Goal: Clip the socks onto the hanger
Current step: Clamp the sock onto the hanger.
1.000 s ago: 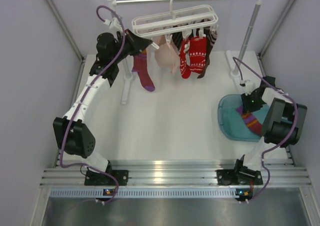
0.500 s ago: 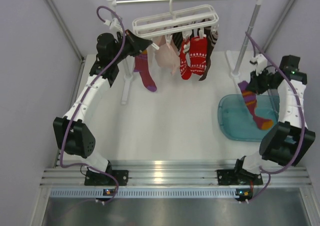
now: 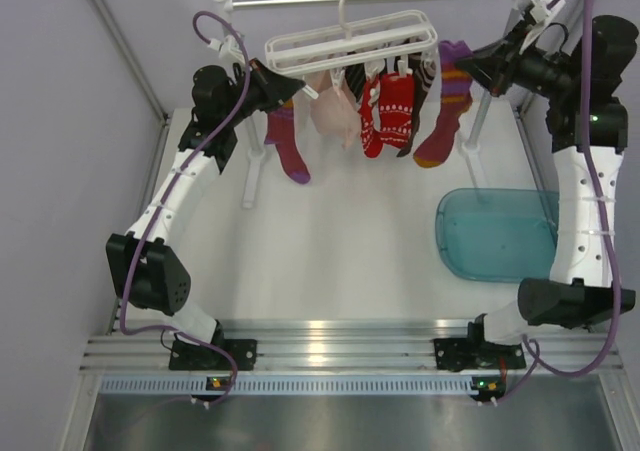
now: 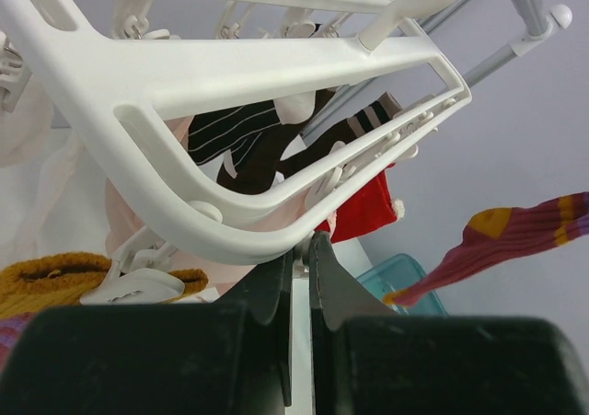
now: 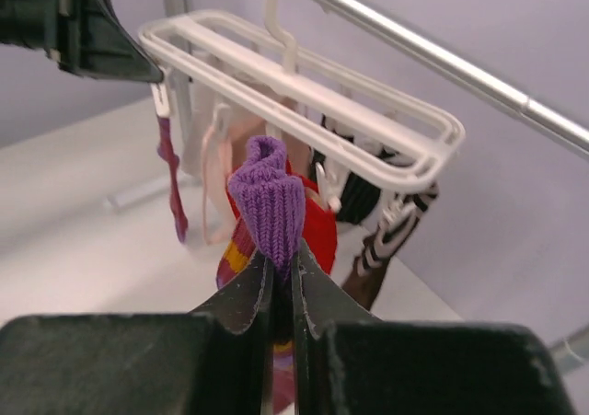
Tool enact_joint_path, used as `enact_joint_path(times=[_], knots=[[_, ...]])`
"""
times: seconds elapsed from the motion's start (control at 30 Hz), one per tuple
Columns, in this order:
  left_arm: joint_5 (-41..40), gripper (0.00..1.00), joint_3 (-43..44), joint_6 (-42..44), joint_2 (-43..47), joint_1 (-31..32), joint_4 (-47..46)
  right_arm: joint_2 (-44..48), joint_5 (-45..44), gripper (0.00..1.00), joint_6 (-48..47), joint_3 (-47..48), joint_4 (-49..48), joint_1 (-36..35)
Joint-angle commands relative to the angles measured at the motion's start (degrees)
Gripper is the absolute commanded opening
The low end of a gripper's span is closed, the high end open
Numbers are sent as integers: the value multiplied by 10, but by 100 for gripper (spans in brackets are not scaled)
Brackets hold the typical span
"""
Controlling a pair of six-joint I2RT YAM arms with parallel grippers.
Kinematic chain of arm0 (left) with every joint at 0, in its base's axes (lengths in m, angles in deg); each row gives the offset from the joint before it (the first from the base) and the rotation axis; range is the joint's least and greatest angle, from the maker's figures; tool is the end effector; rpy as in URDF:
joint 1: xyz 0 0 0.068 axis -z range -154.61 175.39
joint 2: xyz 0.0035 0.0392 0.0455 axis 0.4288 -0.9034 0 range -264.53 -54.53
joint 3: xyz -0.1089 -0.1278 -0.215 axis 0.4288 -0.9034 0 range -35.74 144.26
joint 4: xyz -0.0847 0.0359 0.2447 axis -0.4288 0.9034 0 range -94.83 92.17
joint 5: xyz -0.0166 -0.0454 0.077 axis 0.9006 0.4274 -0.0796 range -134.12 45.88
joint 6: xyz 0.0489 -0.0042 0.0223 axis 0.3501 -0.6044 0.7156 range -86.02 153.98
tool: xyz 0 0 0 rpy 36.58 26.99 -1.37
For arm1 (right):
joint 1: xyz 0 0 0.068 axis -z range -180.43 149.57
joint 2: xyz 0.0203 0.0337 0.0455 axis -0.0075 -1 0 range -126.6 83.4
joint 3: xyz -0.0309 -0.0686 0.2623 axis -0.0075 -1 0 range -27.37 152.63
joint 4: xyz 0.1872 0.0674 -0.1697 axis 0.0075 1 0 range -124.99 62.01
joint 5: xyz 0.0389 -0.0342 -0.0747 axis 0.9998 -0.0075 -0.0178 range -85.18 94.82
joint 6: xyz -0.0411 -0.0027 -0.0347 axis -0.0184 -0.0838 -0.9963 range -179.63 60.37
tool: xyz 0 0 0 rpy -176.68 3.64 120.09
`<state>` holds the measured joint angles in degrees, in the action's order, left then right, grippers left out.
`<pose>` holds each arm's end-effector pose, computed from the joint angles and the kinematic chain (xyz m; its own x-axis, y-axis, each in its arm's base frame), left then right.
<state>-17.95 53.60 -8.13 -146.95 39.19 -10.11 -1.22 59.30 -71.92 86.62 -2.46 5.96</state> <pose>0.3700 -0.1070 0.4280 -0.4029 -0.5207 -0.7526 0.5013 0.5624 -0.6575 0.2754 -0.0018 0.5437 0.1047 -0.1361 -0.9851 -0.7377 0.6537 -0.1687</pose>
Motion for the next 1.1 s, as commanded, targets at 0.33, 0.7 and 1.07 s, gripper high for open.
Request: enact_joint_path(times=[0.33, 0.7, 1.07], knots=[[36, 0, 13, -10, -6, -7, -32, -113, -15, 0, 100, -75, -164, -211], [63, 0, -10, -26, -4, -9, -76, -210, -19, 0, 148, -65, -240, -285], [106, 0, -32, -41, -7, -14, -115, -253, -10, 0, 173, -35, -270, -296]])
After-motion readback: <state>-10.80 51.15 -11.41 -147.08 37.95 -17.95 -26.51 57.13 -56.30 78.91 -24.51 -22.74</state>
